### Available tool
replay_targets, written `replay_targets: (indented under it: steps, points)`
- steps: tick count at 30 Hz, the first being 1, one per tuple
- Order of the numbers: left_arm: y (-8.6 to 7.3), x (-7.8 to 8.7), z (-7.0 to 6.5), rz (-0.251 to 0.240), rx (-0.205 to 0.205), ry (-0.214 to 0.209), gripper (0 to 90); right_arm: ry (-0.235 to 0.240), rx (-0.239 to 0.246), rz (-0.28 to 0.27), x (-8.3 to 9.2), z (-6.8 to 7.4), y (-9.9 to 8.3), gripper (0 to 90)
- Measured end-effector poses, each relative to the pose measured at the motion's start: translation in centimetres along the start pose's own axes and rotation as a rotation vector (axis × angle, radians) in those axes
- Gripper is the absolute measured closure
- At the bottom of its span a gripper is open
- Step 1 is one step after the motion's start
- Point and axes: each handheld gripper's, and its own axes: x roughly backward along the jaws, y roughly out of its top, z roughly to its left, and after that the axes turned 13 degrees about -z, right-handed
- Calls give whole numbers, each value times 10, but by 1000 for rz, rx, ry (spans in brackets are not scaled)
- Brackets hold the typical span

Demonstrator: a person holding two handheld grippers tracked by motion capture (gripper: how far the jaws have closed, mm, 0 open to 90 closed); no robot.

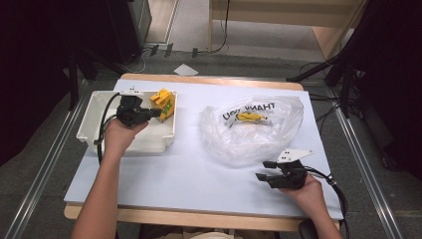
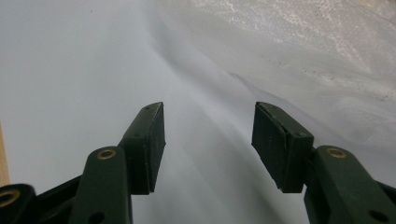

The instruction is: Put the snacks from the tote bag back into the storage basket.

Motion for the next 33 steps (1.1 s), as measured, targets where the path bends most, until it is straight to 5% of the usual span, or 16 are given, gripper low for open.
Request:
replay_targets:
  steps: [20, 33]
  points:
    - [-17, -29, -4, 21, -36, 23, 900, 4, 3, 1, 0, 1, 0, 461]
    - [-25, -44, 9, 16, -33, 66, 900, 9, 11, 17, 0, 4, -2, 471]
